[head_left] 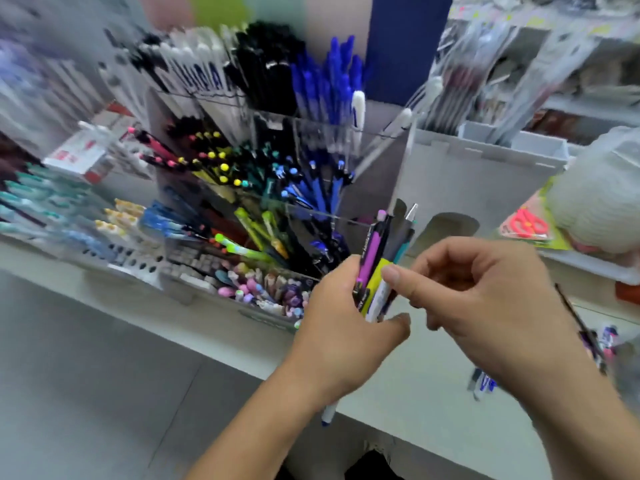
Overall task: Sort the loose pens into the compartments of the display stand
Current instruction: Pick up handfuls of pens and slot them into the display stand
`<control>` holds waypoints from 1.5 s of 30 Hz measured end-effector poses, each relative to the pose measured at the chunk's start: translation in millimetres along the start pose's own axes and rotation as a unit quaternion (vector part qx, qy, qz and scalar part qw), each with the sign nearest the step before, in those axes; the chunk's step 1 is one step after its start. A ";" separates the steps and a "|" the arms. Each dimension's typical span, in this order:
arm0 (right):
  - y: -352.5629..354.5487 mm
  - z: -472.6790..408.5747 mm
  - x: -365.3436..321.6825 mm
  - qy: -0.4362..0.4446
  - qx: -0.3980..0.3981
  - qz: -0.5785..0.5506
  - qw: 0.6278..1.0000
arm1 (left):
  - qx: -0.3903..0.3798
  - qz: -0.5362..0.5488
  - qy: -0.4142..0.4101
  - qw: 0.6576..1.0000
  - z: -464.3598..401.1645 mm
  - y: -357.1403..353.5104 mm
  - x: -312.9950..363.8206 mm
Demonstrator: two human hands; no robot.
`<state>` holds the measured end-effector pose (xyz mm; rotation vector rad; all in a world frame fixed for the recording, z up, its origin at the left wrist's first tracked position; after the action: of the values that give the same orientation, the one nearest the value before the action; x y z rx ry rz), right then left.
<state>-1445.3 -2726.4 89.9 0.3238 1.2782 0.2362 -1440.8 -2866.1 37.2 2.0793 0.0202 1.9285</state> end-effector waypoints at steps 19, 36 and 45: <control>10.9 -39.4 -111.7 0.152 0.109 -0.088 0.978 | 0.072 0.253 0.051 0.963 -31.4 117.9 -15.9; 30.8 -89.4 -108.3 0.197 0.306 0.195 0.911 | -0.013 0.293 0.099 0.951 -41.4 82.1 -2.1; -55.6 -65.0 -51.0 -0.048 -0.061 -0.013 0.997 | -0.106 0.336 0.118 0.928 -20.5 83.6 -3.2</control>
<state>-1522.0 -2789.0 98.9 0.2120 1.1677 0.2727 -1477.4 -2942.2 54.3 1.8309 -0.9182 2.4041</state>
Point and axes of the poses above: each hand's wrist, its own z-axis away from the middle knuckle, its own y-axis out of the back of the hand, x = y × z, the point moved 4 cm from there along -z, towards the middle knuckle, and after that the axes turned 12 degrees about -y, right-handed, at the moved point
